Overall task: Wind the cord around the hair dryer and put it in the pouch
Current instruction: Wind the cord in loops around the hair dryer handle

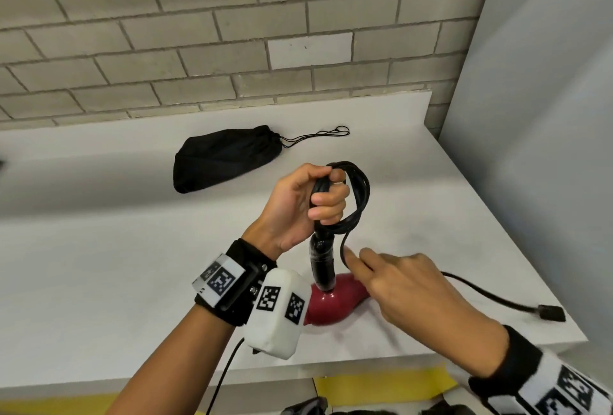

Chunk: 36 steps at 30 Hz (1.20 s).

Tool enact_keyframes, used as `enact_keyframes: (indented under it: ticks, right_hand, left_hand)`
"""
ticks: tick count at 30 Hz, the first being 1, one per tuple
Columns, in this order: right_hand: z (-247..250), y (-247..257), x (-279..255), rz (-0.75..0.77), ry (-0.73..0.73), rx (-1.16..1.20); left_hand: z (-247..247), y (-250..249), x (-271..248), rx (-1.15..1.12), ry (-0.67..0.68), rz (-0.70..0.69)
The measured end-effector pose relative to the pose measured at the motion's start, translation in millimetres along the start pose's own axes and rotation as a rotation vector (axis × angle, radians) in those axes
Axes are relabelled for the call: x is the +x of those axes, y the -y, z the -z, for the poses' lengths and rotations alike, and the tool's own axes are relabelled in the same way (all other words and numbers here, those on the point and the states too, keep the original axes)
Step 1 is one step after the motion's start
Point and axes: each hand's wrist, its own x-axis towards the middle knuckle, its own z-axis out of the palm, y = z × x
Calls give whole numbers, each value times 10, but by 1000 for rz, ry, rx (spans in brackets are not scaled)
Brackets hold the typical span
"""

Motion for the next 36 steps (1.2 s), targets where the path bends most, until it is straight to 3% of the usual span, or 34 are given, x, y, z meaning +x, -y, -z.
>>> enact_keyframes:
  ticks: [8,10,14,17,20,27,30,32,36]
  right_hand:
    - [469,-139,239,216,-299,-39]
    - [533,-137,318,200,-339,33]
    - [635,-221,431,105,-233,254]
    - [676,-283,490,129,-151,347]
    - [702,-353,575,154,-141,370]
    - [609,-547,686,144,-150,498]
    - [457,-671,628,86,-217,694]
    - [337,-748,560,-39,-240,868]
    - [57,-643,460,-325,-116,1048]
  left_hand:
    - [-151,197,-14,273,-63,64]
    - [-157,236,-10,323,-84,68]
    - [-140,200,-43,393,-133,47]
    - [-203,174,-77,489,-115,55]
    - [-271,213,-69,586,-11,37]
    - [-276,167,-6,544,27,117]
    - [-226,115,-12,497,23,123]
    - [-160,86,-45,498,-12,97]
    - [-92,114,-74,420,-41,20]
